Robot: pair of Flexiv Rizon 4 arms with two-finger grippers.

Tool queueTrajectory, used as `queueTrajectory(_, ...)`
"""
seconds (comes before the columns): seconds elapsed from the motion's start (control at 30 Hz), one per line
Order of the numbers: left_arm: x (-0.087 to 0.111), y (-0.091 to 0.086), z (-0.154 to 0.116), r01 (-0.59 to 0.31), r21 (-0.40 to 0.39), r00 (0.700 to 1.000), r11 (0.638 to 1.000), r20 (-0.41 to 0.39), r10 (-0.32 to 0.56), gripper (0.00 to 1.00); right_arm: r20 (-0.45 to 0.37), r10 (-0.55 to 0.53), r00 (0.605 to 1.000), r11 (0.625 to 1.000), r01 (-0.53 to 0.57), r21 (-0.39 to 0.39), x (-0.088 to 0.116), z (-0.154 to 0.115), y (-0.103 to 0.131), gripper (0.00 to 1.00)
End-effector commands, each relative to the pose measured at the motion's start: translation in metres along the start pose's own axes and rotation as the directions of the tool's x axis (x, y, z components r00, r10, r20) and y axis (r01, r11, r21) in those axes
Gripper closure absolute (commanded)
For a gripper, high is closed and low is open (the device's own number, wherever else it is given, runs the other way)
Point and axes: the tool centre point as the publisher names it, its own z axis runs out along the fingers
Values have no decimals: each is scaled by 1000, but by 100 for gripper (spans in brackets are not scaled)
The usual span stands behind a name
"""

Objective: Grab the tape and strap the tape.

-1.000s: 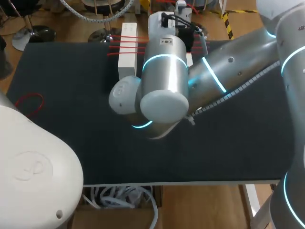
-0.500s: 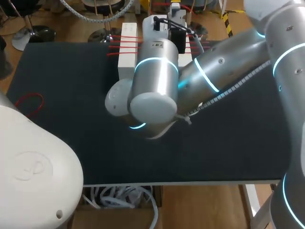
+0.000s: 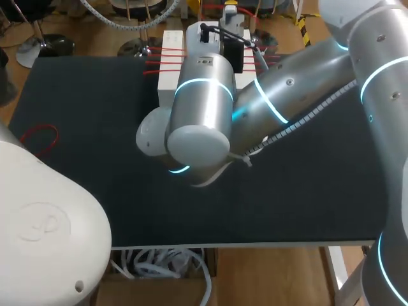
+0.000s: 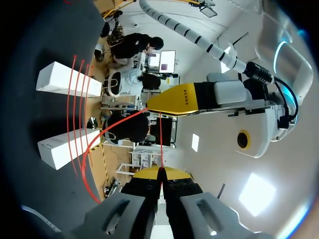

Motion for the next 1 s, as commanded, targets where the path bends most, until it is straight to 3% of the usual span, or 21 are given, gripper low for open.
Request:
queueTrajectory(0.03,1,0,-1,1,-3,1000,1000,0,-1,100,-6,-1,1000,1000,1,7,-3,1,4,100)
queueTrajectory(1.0,1,0,-1,1,-3,1000,1000,0,-1,100,-7,-14,1000,1000,14,5,2,-1,8,100)
